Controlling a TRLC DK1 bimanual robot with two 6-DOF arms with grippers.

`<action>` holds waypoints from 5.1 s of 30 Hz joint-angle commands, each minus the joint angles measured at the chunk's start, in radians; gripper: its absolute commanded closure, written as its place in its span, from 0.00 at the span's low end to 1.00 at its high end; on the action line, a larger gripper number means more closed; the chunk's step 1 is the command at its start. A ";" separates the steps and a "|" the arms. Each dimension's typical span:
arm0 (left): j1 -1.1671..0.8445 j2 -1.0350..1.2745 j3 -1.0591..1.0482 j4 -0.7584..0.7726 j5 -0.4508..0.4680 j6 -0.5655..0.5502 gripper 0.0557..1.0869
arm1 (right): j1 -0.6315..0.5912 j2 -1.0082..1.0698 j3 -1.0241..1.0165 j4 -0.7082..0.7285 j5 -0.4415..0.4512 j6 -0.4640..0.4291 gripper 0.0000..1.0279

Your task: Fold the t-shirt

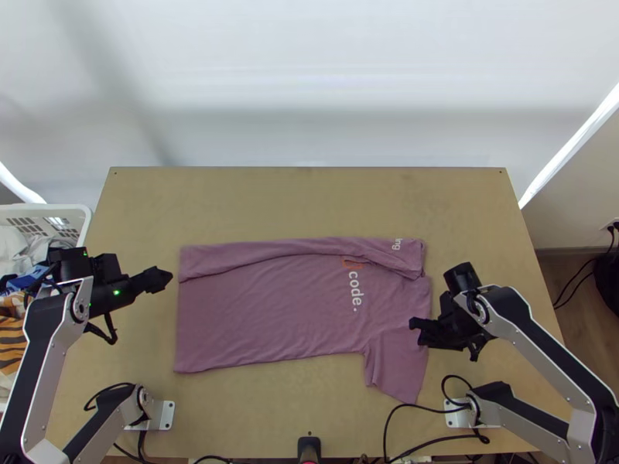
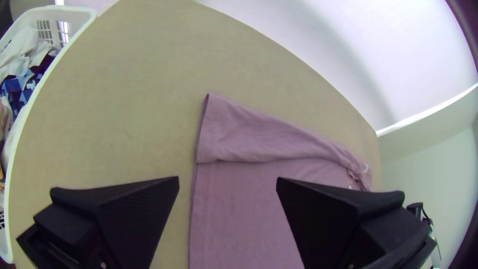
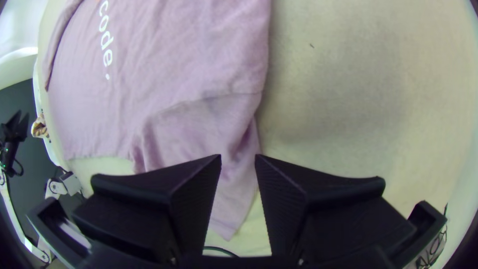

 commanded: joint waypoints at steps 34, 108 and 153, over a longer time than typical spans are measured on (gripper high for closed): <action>-0.462 0.167 -0.052 -0.565 -0.384 0.482 0.10 | 0.005 0.077 -0.042 0.064 0.046 -0.076 0.97; -0.321 0.380 0.328 -0.393 -0.260 0.405 0.96 | -0.046 0.155 0.396 -0.063 0.136 -0.095 0.97; -0.167 0.676 0.517 -0.086 -0.200 0.203 0.05 | -0.141 0.655 0.886 0.173 0.207 -0.003 0.08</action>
